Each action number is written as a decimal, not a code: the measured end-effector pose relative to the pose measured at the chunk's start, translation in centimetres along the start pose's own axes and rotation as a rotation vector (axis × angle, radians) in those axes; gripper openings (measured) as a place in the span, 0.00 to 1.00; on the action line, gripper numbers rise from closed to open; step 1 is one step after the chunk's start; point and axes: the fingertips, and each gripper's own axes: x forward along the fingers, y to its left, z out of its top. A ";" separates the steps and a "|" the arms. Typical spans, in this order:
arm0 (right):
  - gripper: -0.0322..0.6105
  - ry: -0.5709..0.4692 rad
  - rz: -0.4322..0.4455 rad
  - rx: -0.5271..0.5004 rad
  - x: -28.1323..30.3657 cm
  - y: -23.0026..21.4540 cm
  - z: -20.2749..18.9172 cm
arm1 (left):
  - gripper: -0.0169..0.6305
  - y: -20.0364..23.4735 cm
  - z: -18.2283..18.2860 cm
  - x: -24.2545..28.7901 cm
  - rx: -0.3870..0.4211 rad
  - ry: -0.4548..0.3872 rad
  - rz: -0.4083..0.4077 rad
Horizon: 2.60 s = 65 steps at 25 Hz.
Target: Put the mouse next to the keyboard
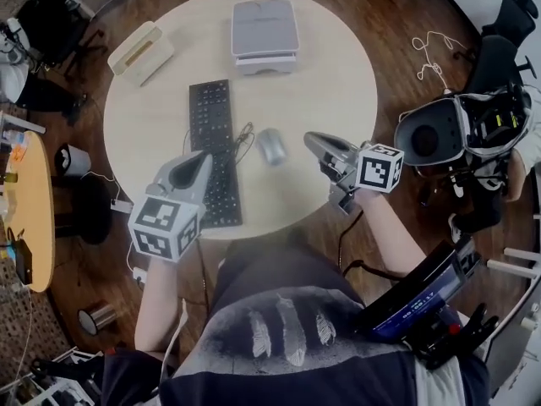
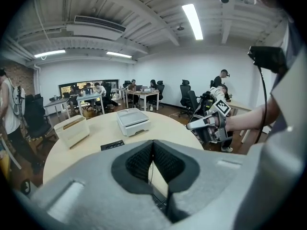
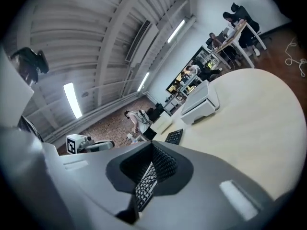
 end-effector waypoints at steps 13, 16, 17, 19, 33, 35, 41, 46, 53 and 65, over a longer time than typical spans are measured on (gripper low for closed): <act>0.05 -0.162 0.208 0.075 -6.8 6.4 0.6 | 0.03 -6.0 -0.1 -4.0 0.002 -0.033 0.065; 0.05 -0.123 0.216 0.051 -6.1 7.2 -0.3 | 0.03 -6.0 -1.6 -5.0 -0.035 -0.017 0.087; 0.05 -0.112 0.223 0.042 -6.1 7.6 -0.5 | 0.03 -6.1 -1.9 -5.4 -0.044 -0.017 0.095; 0.05 -0.096 0.240 0.032 -6.1 8.5 -0.7 | 0.03 -6.4 -2.0 -6.0 -0.056 -0.026 0.111; 0.05 -0.049 0.308 0.014 -2.1 14.2 -3.2 | 0.03 -4.6 -3.8 -9.7 -0.028 -0.055 0.121; 0.05 -0.051 0.284 0.005 -1.6 14.7 -3.6 | 0.03 -4.1 -4.5 -10.3 -0.033 -0.063 0.105; 0.05 -0.059 0.209 -0.025 -0.3 17.2 -5.3 | 0.03 -1.6 -5.3 -13.2 -0.055 -0.127 0.071; 0.05 -0.062 0.153 -0.028 0.9 19.1 -7.0 | 0.03 0.1 -7.0 -15.4 -0.080 -0.145 0.061; 0.05 -0.159 0.037 -0.021 -0.6 21.2 -9.5 | 0.03 -0.2 -9.9 -16.0 -0.079 -0.136 -0.073; 0.05 -0.290 -0.081 0.033 -6.7 21.3 -11.1 | 0.03 -5.2 -8.6 -14.5 0.020 -0.143 -0.239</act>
